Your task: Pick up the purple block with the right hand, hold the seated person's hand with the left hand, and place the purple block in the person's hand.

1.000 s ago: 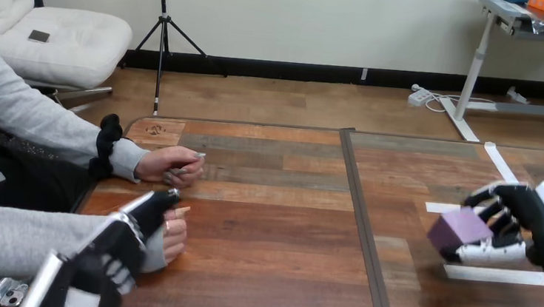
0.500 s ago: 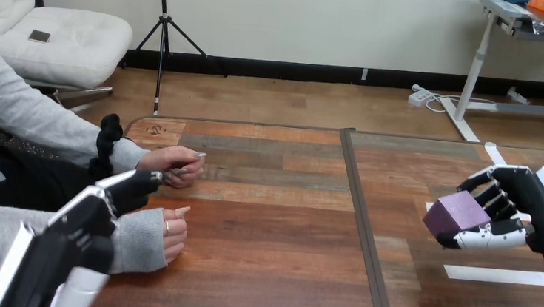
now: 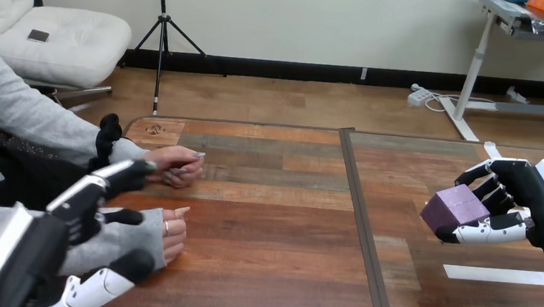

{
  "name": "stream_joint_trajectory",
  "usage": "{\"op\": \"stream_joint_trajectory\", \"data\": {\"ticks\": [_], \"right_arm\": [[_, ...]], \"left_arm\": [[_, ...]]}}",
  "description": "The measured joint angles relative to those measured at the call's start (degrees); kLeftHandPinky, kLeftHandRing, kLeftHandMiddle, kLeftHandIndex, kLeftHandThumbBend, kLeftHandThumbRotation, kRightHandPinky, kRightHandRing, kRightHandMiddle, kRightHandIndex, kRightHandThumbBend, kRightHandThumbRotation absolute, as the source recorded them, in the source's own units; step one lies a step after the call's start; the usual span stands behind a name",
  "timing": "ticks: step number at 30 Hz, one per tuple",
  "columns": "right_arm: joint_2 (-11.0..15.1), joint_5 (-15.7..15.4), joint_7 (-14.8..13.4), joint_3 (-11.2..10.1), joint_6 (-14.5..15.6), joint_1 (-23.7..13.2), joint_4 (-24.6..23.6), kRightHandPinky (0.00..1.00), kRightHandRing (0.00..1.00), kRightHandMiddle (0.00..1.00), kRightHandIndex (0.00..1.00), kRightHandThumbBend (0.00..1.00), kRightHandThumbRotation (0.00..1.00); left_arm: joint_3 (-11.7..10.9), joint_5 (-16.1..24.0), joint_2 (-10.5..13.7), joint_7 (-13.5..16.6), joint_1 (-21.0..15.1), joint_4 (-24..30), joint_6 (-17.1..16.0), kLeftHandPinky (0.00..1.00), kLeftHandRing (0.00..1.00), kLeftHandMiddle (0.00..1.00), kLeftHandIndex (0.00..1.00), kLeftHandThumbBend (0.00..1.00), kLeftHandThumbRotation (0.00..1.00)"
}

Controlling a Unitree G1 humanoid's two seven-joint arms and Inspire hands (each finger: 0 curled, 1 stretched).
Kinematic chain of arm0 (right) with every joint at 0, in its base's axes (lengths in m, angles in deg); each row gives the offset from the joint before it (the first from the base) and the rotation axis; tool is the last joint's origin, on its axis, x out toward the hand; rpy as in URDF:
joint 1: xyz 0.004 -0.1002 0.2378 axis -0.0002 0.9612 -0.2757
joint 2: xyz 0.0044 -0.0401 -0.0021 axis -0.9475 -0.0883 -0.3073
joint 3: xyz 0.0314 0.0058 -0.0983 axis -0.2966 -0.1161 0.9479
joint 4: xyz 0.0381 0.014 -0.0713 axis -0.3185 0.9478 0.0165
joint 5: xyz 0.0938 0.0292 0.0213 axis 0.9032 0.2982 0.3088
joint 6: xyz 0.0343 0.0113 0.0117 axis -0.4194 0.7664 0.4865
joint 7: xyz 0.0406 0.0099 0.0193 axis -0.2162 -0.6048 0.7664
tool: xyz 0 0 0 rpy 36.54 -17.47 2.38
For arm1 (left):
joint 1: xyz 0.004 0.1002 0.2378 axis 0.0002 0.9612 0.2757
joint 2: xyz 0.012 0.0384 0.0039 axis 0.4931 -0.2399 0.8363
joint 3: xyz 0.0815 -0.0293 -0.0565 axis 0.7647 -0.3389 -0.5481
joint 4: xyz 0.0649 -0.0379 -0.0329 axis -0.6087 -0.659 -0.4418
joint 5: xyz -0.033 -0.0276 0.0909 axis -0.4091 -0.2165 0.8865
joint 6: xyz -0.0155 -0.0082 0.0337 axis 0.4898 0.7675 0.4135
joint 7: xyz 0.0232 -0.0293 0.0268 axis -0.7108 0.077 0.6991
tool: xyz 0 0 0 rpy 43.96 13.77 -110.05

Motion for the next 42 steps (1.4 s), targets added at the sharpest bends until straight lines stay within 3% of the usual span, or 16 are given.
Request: {"op": "stream_joint_trajectory", "data": {"ticks": [7, 12, 16, 24, 34, 42], "right_arm": [[0.0, -0.13, 0.0, 0.0, -0.62, 0.0, 0.06, 0.37, 0.39, 0.42, 0.44, 0.83, 0.0], [0.0, -0.21, 0.0, 0.01, -0.62, 0.0, 0.06, 0.36, 0.39, 0.42, 0.44, 0.83, 0.0], [0.0, -0.23, 0.0, 0.01, -0.64, 0.0, 0.12, 0.36, 0.38, 0.42, 0.44, 0.83, 0.0], [0.0, -0.24, 0.0, 0.02, -0.57, -0.01, 0.42, 0.35, 0.38, 0.41, 0.44, 0.82, 0.0], [-0.02, -0.24, 0.0, 0.04, -0.56, -0.02, 0.58, 0.36, 0.39, 0.42, 0.44, 0.82, 0.0], [-0.03, -0.24, 0.0, 0.04, -0.4, -0.04, 0.59, 0.35, 0.38, 0.42, 0.44, 0.82, 0.0]], "left_arm": [[-1.91, -0.02, 1.11, 0.19, 1.51, 4.83, 3.12, 0.79, 0.94, 0.94, 0.89, 1.0, 0.53], [-3.36, -0.11, 2.17, 0.04, 2.17, 8.22, 5.99, 0.91, 0.98, 0.98, 0.93, 1.0, 0.45], [-4.82, 0.14, 3.43, -0.21, 2.34, 10.09, 8.16, 0.95, 0.99, 0.98, 0.94, 1.0, 0.43], [-7.44, 4.57, 5.95, -0.23, 1.6, 10.65, 8.59, 0.82, 0.94, 0.94, 0.92, 1.0, 0.43], [-8.03, 8.13, 8.16, -0.55, -1.29, 10.62, 8.6, 0.63, 0.89, 0.94, 0.92, 1.0, 0.37], [-8.05, 13.18, 9.28, -0.39, -4.3, 10.56, 9.2, 0.6, 0.86, 0.91, 0.89, 1.0, 0.36]]}}
